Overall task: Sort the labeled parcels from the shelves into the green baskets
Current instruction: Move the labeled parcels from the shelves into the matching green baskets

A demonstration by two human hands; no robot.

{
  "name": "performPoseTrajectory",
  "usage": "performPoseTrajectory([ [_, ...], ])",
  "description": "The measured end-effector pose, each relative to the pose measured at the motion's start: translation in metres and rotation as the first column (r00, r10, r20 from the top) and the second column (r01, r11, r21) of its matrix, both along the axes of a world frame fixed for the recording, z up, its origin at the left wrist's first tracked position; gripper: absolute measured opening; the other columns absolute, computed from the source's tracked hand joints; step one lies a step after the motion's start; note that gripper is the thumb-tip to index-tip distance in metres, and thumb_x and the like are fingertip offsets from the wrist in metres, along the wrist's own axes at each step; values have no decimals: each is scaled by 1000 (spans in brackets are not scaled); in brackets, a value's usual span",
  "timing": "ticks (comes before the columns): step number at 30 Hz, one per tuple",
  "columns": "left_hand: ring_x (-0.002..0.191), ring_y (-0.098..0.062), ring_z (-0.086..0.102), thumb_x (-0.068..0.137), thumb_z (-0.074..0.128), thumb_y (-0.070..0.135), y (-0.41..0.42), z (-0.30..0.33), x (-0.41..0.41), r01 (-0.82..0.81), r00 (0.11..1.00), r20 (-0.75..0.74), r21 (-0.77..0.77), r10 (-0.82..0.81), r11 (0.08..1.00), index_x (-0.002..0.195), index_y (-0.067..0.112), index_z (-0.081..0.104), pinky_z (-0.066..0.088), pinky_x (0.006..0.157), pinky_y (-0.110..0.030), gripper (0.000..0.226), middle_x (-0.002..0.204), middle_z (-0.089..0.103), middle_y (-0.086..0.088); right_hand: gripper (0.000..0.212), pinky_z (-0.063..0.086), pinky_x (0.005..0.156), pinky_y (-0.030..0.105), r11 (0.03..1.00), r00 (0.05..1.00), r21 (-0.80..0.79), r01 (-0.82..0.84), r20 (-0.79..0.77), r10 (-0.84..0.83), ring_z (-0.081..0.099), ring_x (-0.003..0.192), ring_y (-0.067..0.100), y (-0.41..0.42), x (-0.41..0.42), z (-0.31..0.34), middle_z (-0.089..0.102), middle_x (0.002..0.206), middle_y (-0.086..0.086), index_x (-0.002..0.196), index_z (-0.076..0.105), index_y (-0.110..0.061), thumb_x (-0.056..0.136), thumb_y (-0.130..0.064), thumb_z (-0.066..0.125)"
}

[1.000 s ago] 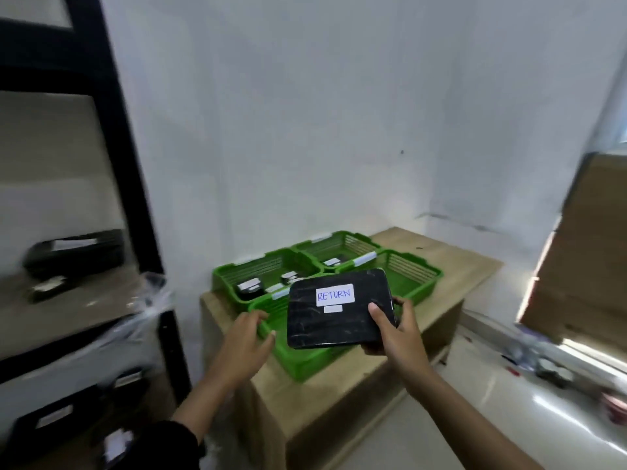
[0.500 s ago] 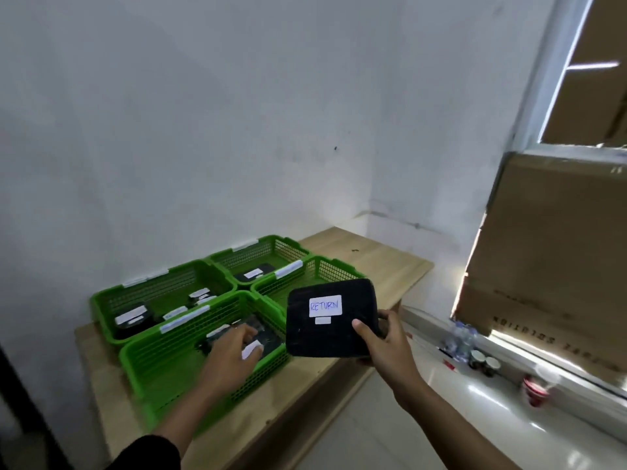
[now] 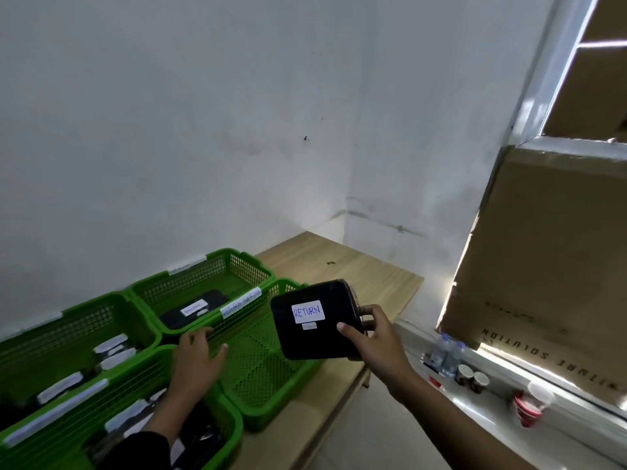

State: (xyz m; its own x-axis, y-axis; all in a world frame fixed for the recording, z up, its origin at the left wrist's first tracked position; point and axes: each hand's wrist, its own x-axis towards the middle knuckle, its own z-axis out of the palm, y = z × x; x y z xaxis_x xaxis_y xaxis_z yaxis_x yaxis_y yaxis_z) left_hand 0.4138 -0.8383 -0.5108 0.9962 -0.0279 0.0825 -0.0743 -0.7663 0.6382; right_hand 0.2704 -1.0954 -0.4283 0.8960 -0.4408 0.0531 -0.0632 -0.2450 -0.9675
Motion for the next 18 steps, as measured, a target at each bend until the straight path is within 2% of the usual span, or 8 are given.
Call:
performPoseTrajectory([
  [2, 127, -40, 37, 88, 57, 37, -8, -10, 14, -89, 996, -24, 91, 91, 992, 137, 6, 39, 36, 102, -47, 61, 141, 33, -25, 30, 60, 67, 34, 1000, 999, 17, 4, -34, -4, 67, 86, 17, -6, 20, -9, 63, 100, 0, 107, 51, -22, 84, -29, 68],
  [5, 137, -40, 25, 89, 52, 42, -15, -27, 25, -145, 984, -81, 149, 158, 978, 143, 6, 26, 28, 108, -51, 70, 149, 24, -25, 32, 60, 71, 37, 1000, 996, 21, -19, -82, 21, 67, 88, 17, -9, 48, -24, 63, 99, 0, 108, 51, -22, 83, -30, 69],
  [9, 141, -34, 15, 93, 43, 43, -19, -46, 33, -147, 971, -147, 248, 187, 958, 145, 9, 20, 24, 110, -51, 66, 153, 19, -15, 31, 60, 71, 36, 996, 985, 36, -83, -150, 88, 67, 88, 17, -12, 98, -41, 63, 100, 0, 106, 52, -20, 83, -30, 69],
  [13, 141, -29, 18, 94, 43, 34, -19, -51, 31, -216, 969, -71, 229, 238, 949, 144, 8, 23, 26, 111, -48, 60, 152, 23, -11, 33, 57, 80, 42, 983, 952, 15, -181, -248, 179, 66, 92, 20, -6, 156, -67, 64, 102, 1, 104, 53, -19, 81, -33, 72],
  [15, 142, -28, 16, 93, 45, 30, -20, -53, 29, -266, 957, -61, 196, 283, 944, 146, 7, 20, 20, 116, -43, 62, 154, 19, -11, 32, 57, 81, 44, 970, 919, 21, -242, -316, 236, 67, 91, 23, 2, 183, -84, 65, 101, 3, 101, 54, -18, 79, -33, 73],
  [18, 145, -26, 6, 92, 47, 24, -21, -56, 29, -326, 940, -67, 125, 335, 937, 148, 10, 11, 10, 117, -35, 68, 156, 8, -10, 32, 59, 68, 42, 941, 852, 82, -328, -404, 333, 67, 82, 26, 21, 217, -107, 64, 99, 7, 103, 51, -13, 82, -30, 70],
])
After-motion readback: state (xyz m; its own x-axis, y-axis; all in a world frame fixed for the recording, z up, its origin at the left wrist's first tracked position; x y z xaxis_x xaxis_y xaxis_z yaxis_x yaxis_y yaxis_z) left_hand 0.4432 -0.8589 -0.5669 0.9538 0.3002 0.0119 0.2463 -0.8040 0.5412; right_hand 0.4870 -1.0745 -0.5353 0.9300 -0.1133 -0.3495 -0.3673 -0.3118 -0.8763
